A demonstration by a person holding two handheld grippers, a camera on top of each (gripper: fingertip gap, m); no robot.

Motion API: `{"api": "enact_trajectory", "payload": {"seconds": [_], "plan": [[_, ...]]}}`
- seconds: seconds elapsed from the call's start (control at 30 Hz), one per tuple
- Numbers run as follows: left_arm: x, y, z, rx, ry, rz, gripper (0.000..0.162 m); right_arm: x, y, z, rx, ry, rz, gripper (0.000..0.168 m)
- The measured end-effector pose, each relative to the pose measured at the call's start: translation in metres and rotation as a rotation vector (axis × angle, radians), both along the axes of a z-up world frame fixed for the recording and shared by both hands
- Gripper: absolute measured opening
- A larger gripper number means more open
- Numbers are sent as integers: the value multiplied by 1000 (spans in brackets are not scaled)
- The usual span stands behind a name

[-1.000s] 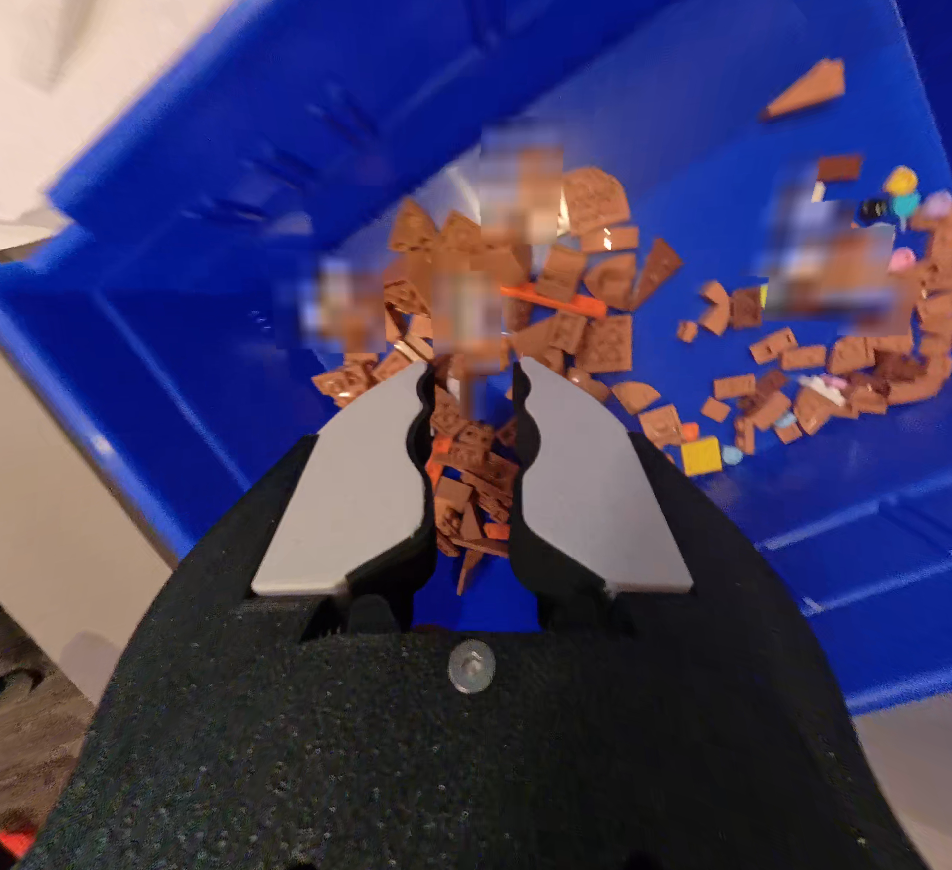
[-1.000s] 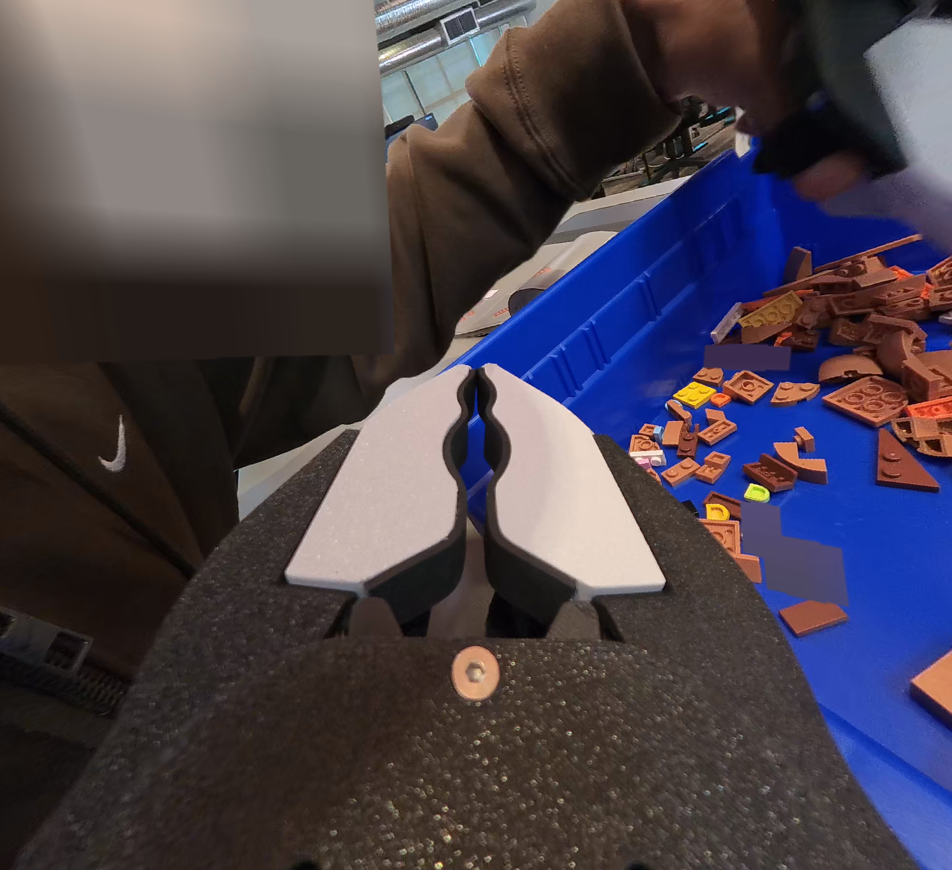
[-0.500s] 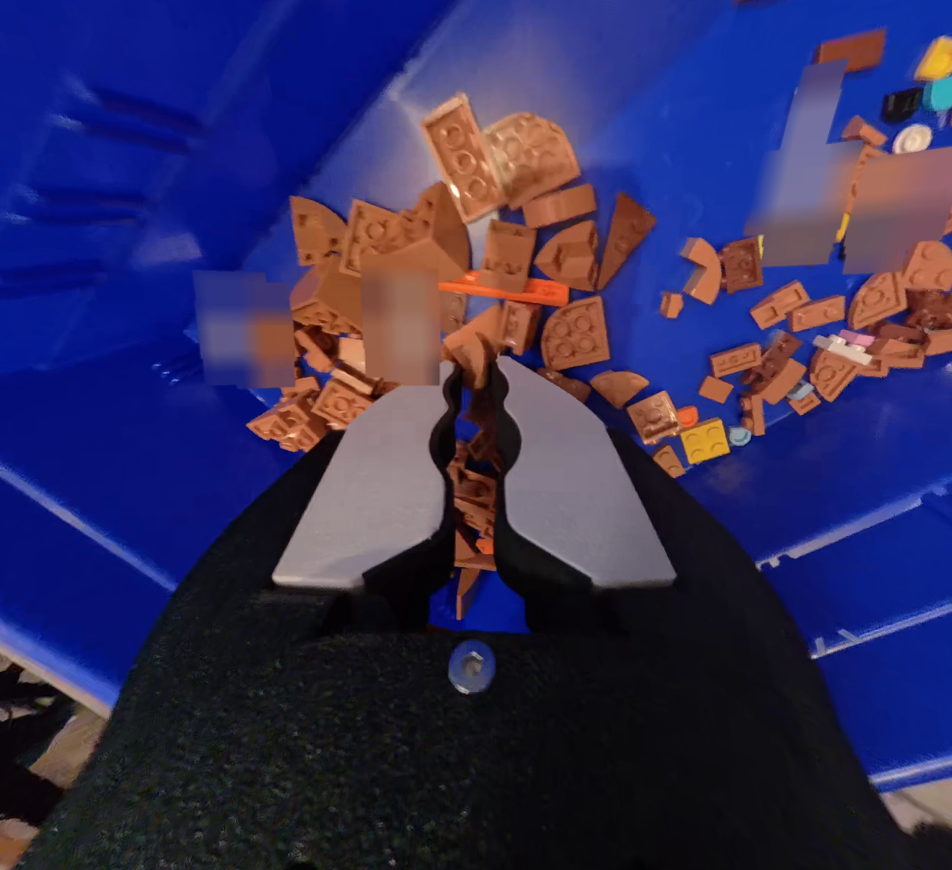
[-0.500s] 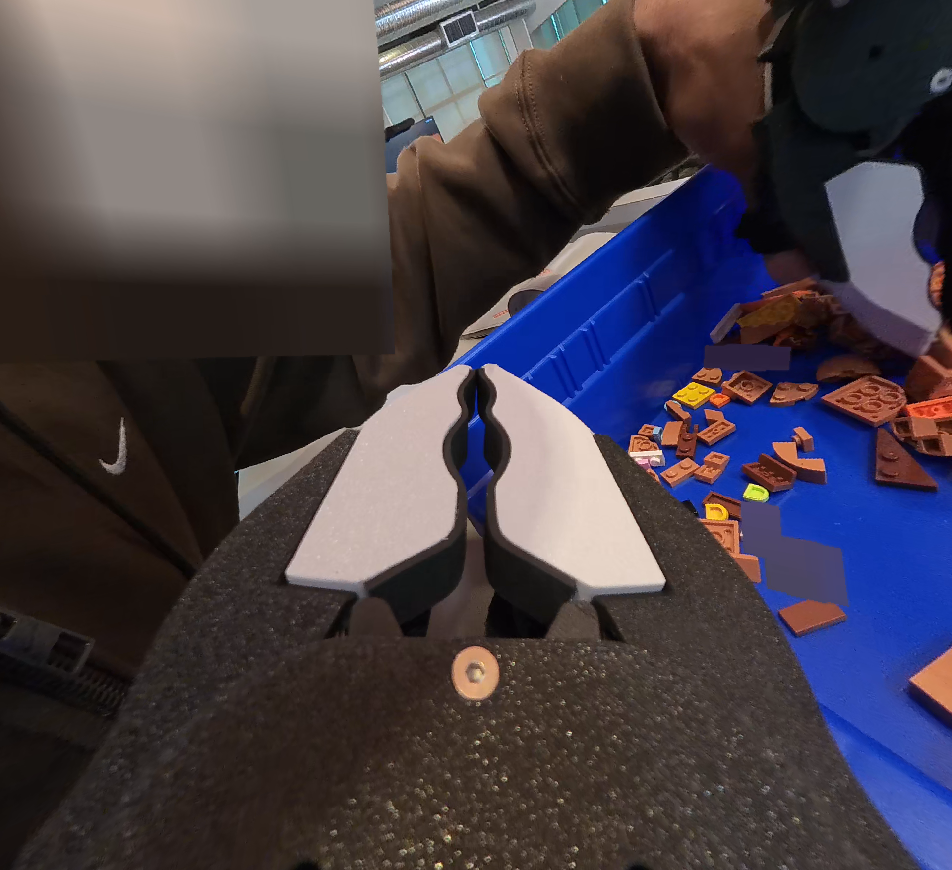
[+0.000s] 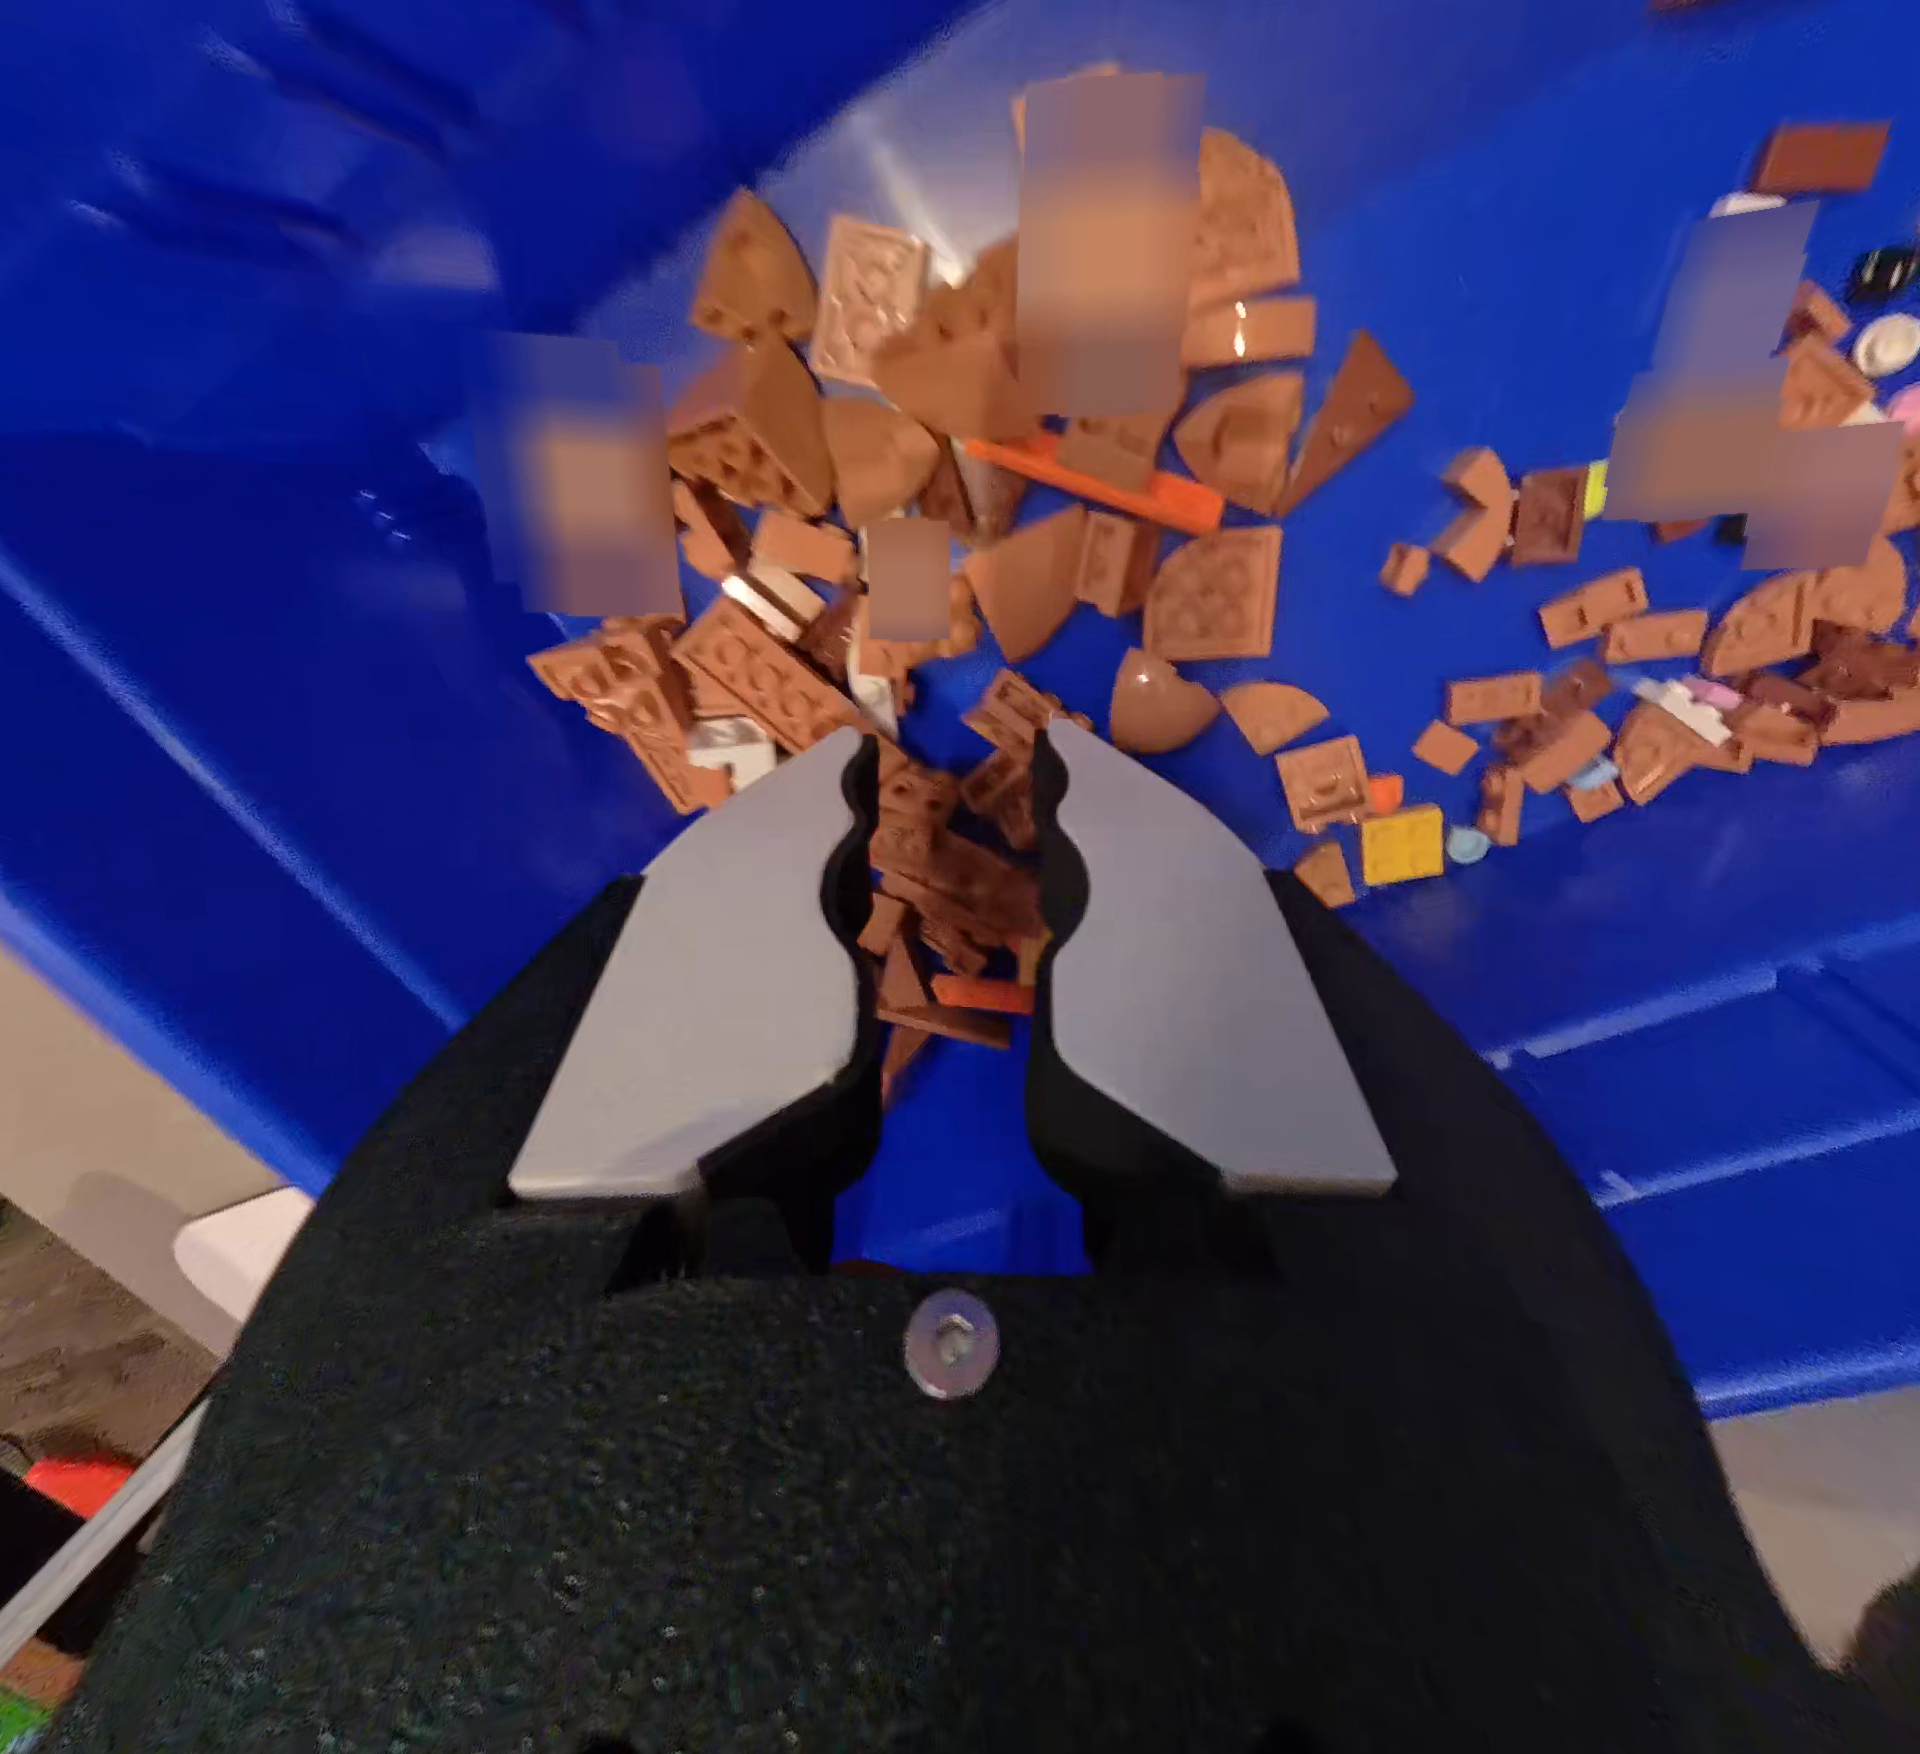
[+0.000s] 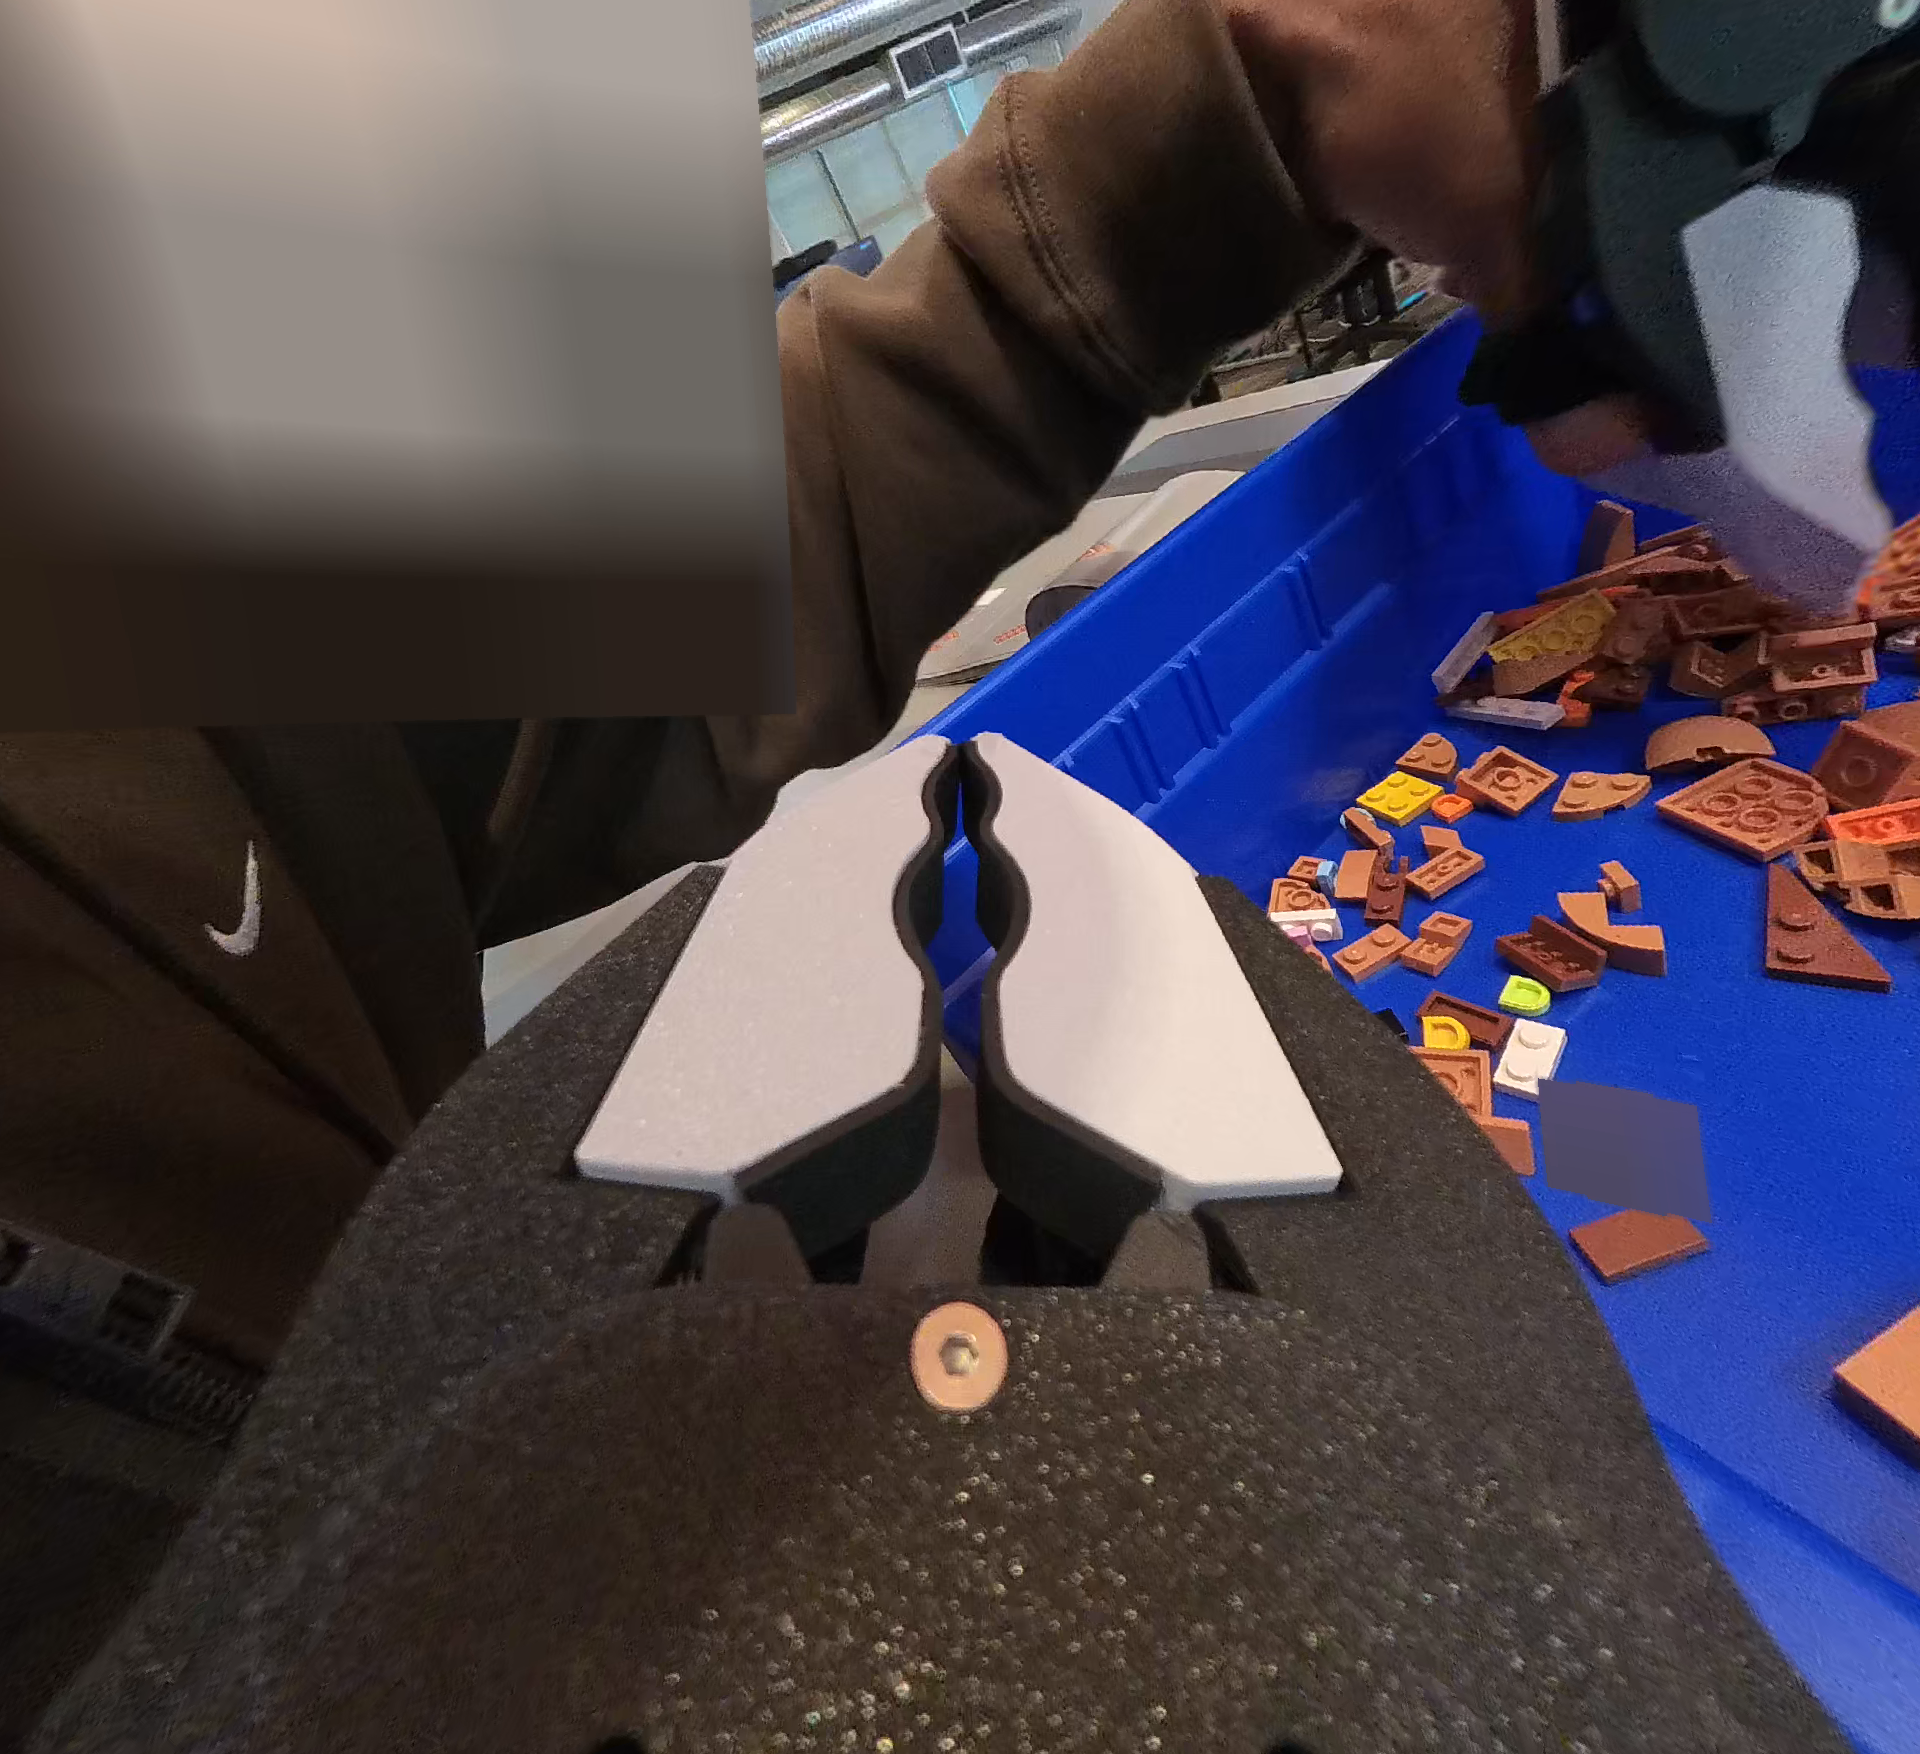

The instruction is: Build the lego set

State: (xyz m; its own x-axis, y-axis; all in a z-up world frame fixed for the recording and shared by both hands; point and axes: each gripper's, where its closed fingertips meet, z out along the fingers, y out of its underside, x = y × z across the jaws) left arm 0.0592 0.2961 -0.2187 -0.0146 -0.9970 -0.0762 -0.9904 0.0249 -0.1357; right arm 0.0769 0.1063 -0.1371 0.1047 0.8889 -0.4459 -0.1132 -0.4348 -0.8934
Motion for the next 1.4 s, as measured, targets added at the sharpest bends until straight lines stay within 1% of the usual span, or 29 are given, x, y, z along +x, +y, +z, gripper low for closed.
{"api": "enact_trajectory", "payload": {"seconds": [0.1, 0.17, 0.2, 0.33, 0.37, 0.47, 0.53, 0.57, 0.63, 0.7, 0.87, 1.03, 1.13, 1.23, 1.33, 1.4], "plan": [[-9, -7, -11, -19, 83, -14, 26, 0, 0, 0, 1, 0, 0, 0], [-11, -5, -16, -3, 124, -17, 19, 0, 0, 0, 1, 0, -1, 0], [-9, -6, -18, -12, 125, -24, 15, 0, 0, 0, 1, 1, -2, 0], [2, -2, -17, -5, 78, -20, 10, 1, 0, 0, 0, 3, -4, 0], [5, 2, -15, 6, 61, -14, 4, 1, 0, 0, 0, 2, -3, 0], [20, 13, -4, 54, -39, 10, 4, 0, 0, 0, 1, 2, -2, 0], [25, 21, 5, 89, -89, 52, 4, 1, 0, 0, 0, 3, -2, 0], [23, 25, 9, 104, -94, 77, 6, 1, 0, 0, 0, 4, -2, 0], [15, 27, 12, 102, -74, 101, 18, 0, 0, 1, 0, 4, -2, 0], [3, 25, 13, 94, -25, 99, 24, 1, 0, 1, 1, 4, -1, 0], [-31, -1, 9, 12, 170, 7, 25, 0, 0, 1, 2, 4, 1, 0], [-48, -12, -8, -36, 370, -18, 26, 0, -1, 1, 3, 5, 2, 0], [-51, -16, -18, -64, 415, -29, 23, 1, 0, 2, 1, 11, 0, 0], [-49, -11, -19, -48, 409, -28, 12, 2, 0, 2, 0, 13, 0, 0], [-42, -2, -18, -24, 344, -1, 11, 2, -1, 2, 2, 14, 3, 0], [-31, 7, -12, 2, 256, 25, 10, 2, -1, 2, 1, 16, 3, 0]]}}
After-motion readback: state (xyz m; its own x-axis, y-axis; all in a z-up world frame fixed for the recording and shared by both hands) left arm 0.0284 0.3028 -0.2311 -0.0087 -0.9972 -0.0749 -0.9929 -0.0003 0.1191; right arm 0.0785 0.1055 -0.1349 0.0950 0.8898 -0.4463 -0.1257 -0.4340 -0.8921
